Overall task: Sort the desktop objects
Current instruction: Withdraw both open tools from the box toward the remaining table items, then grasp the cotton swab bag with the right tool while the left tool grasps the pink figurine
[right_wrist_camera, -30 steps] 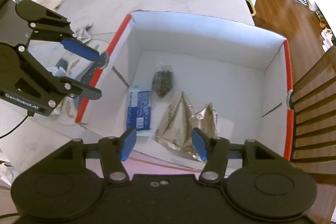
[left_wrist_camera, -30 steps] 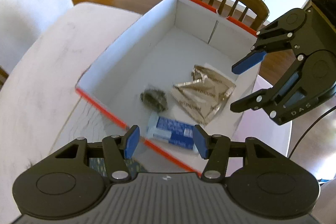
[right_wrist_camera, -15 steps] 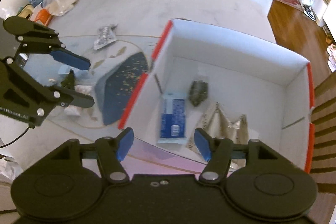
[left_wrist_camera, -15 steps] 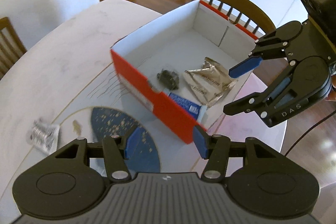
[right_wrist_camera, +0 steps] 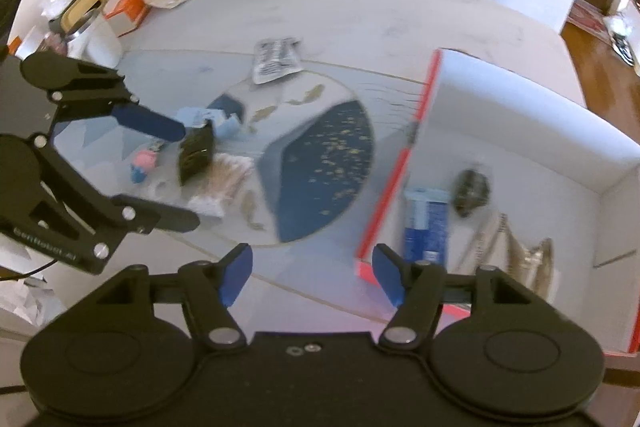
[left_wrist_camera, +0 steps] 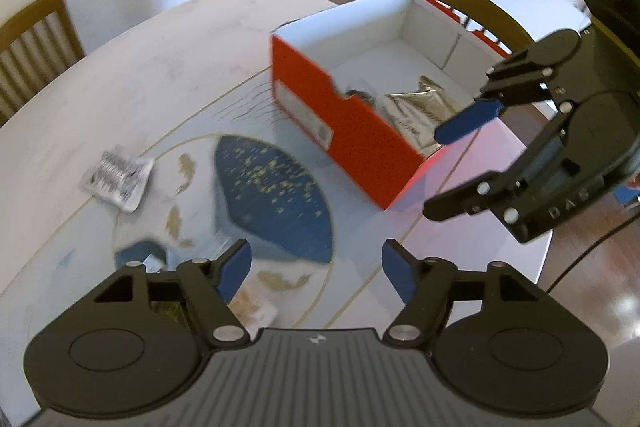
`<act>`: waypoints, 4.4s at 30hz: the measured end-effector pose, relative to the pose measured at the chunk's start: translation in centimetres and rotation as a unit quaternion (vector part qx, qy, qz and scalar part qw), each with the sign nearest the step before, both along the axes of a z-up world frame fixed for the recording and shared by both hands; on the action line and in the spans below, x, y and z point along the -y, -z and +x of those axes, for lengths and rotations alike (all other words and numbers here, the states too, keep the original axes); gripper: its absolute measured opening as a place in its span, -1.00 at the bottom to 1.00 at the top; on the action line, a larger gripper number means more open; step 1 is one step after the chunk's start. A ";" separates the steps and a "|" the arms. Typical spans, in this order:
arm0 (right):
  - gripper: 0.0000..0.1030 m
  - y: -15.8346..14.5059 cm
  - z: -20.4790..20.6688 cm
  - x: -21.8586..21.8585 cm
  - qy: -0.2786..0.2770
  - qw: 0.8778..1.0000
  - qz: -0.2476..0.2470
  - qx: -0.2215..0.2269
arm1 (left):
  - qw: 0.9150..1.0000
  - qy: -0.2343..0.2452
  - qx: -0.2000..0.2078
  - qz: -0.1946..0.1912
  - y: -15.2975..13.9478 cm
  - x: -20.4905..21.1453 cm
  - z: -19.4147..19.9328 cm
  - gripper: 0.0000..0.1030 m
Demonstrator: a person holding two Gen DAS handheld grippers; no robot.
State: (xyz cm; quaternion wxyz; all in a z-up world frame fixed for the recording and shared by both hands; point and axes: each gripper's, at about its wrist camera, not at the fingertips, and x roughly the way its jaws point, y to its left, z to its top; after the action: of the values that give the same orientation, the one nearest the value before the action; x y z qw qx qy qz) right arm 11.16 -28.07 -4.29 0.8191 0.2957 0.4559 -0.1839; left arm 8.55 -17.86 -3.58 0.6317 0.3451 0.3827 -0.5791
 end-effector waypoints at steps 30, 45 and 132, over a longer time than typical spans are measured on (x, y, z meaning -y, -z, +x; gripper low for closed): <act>0.67 3.3 10.7 -6.0 -0.060 0.997 -0.002 -0.038 | 0.988 -0.152 0.029 0.015 4.4 -11.1 10.9 0.99; 0.65 6.1 14.2 -5.8 -0.057 0.997 -0.012 -0.052 | 0.975 -0.217 0.006 0.044 8.0 -12.4 15.5 0.99; -0.38 5.9 11.1 -4.6 -0.025 0.998 -0.008 -0.049 | 0.957 -0.281 -0.032 0.069 9.3 -13.4 15.7 -0.36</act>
State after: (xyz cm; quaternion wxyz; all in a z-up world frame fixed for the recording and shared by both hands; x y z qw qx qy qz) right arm 22.22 -23.45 -10.23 0.8027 0.2682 0.5011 -0.1807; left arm 24.26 -4.49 -12.90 0.7310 0.2480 0.5230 -0.3614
